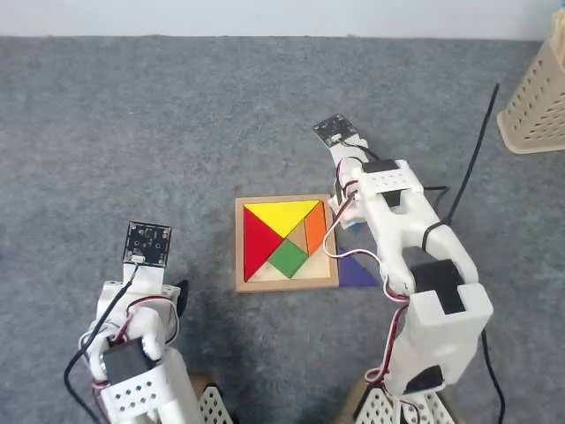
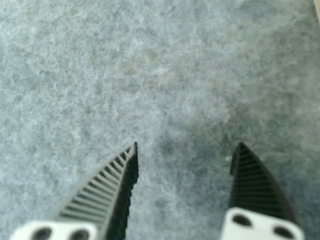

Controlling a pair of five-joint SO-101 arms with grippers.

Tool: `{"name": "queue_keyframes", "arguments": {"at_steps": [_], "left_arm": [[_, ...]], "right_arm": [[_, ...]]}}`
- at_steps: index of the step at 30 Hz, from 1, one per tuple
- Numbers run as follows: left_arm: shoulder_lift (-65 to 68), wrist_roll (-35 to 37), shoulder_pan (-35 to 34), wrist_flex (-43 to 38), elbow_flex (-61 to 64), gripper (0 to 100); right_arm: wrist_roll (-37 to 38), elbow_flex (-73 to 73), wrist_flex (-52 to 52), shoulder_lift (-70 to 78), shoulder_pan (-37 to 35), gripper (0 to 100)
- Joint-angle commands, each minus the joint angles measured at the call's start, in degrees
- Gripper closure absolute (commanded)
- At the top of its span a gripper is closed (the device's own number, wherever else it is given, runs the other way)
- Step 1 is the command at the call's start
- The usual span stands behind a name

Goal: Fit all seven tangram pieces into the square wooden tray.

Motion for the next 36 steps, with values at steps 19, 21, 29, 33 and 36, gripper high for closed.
{"name": "queue_keyframes", "arguments": {"at_steps": [19,21,29,33,36], "left_arm": [[-0.9,-0.5,-0.3,0.2,-0.5,72],[-0.9,-0.5,-0.3,0.2,-0.5,72],[-0.9,-0.5,-0.3,0.2,-0.5,72],[-0.9,-0.5,-0.3,0.2,-0.5,72],[-0.9,-0.5,-0.3,0.2,-0.5,72]], "right_arm": [[12.7,4.9,9.4,-19.9,-29.1,95.7],[12.8,4.9,9.7,-18.3,-30.2,95.7],[17.9,4.9,9.3,-12.5,-31.7,95.7],[18.0,4.9,9.3,-11.4,-32.1,95.3],[18.0,4.9,9.3,-11.3,-32.3,93.3]]}}
